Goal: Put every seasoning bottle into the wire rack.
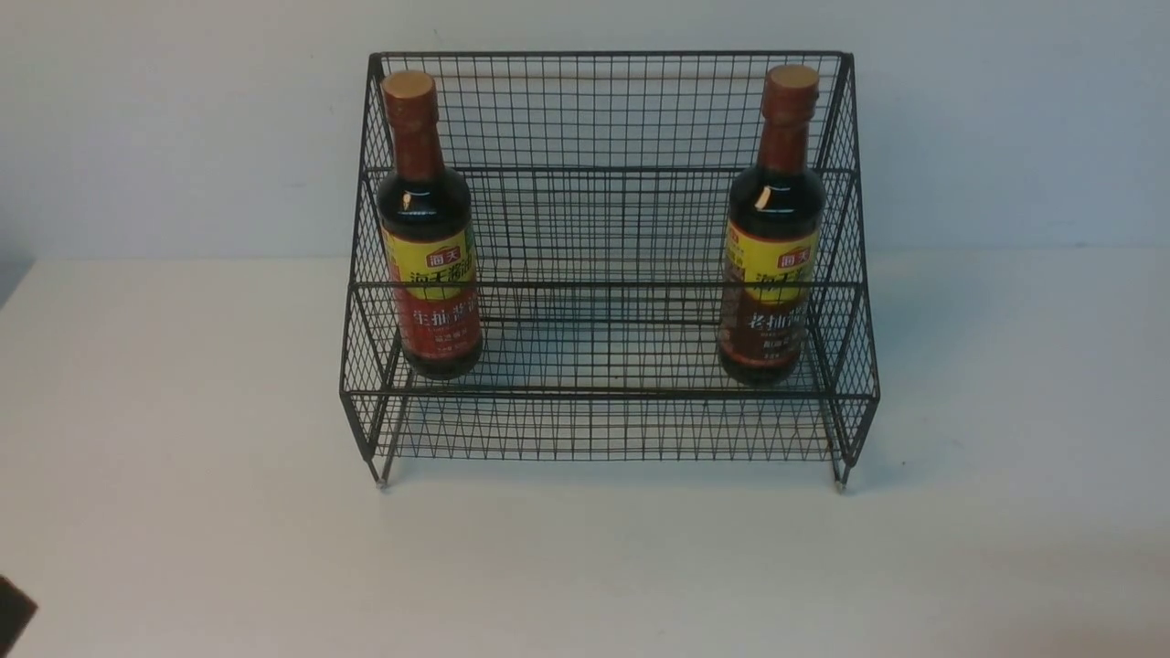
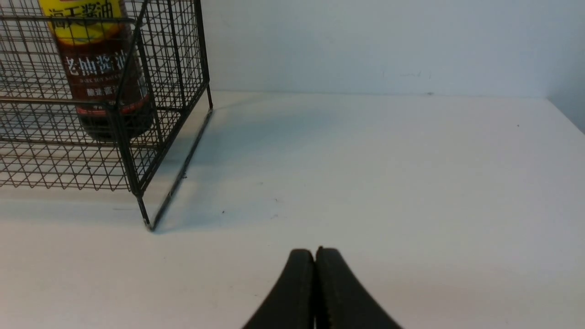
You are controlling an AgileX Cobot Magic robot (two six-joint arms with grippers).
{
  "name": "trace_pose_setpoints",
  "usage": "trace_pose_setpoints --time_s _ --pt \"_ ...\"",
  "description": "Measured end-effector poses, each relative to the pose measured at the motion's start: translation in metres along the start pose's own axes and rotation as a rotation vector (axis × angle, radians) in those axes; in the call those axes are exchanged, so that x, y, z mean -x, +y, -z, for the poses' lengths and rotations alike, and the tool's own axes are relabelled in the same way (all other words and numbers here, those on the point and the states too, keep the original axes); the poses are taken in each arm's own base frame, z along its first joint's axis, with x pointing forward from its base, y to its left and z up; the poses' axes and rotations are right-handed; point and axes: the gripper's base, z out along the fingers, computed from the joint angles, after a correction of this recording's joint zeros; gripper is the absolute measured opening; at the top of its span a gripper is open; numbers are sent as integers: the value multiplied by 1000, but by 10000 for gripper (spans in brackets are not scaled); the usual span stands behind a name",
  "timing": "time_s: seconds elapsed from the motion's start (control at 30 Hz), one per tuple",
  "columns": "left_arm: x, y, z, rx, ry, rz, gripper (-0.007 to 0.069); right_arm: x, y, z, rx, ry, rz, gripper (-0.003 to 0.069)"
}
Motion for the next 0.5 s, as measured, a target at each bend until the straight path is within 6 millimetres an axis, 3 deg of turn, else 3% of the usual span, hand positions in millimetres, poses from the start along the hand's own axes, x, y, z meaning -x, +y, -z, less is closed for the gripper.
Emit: trace_pose_setpoints --time_s 0.1,0.2,0.3,0.5 --pt "-16 10 -5 67 65 -52 -5 0 0 0 0 0 0 -15" --pt "-50 26 -10 175 228 -81 -5 0 0 0 0 0 0 -15" --pt "-69 37 -12 268 294 -33 -5 0 0 0 0 0 0 -15" --pt "-100 55 -14 399 311 63 -5 0 0 0 0 0 0 -15"
